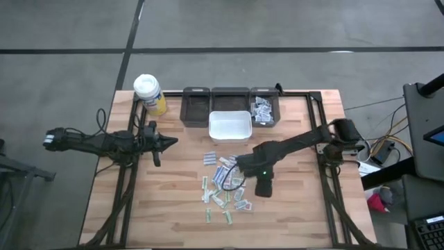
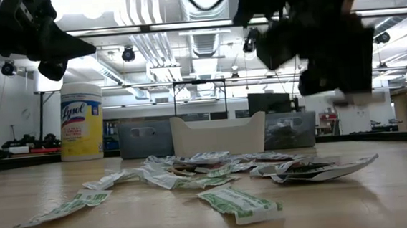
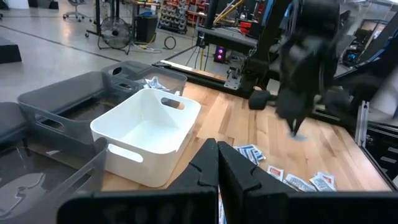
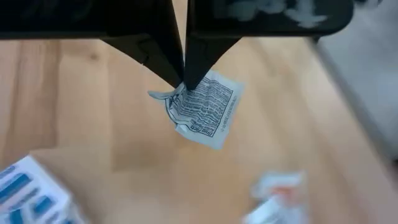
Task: Pick & Place First Aid Supplies
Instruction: Put the blue alcohol pad into the right black bin, then put the blue bandage pack into the middle black bin
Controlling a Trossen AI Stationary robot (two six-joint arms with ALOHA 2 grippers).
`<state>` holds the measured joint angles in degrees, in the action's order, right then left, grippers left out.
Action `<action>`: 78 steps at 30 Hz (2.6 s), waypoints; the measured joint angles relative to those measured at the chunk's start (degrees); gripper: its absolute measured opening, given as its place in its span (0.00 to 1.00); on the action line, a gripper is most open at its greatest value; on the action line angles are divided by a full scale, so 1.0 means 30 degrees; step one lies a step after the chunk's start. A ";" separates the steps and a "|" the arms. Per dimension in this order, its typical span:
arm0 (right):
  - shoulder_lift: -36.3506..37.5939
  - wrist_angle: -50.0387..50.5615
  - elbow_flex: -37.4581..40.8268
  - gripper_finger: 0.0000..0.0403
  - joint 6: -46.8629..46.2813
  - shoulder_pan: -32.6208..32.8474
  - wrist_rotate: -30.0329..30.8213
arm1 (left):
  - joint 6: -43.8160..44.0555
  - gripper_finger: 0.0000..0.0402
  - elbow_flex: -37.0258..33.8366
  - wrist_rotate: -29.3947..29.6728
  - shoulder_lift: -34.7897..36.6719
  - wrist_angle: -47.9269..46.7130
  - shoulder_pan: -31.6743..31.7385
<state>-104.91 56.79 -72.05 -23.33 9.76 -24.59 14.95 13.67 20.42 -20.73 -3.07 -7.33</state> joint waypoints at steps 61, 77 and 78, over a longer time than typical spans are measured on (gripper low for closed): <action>-0.1113 0.3913 -0.7707 0.30 1.0676 -1.6568 0.9376 | 0.3097 0.00 0.0000 0.0010 -0.0036 0.0729 0.0000; 0.0352 0.6529 -0.8108 0.29 0.7072 -0.8758 -0.0255 | 0.1541 0.00 0.0000 -0.0283 -0.0036 0.0663 0.0000; 0.0352 0.6161 -0.8095 0.28 0.6747 -0.8124 -0.0188 | 0.1487 0.00 0.0000 -0.0439 -0.0036 0.0662 0.0000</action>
<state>-103.85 75.27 -96.34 -3.09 -14.61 -25.15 19.41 13.67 19.10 -20.84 -1.09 -7.33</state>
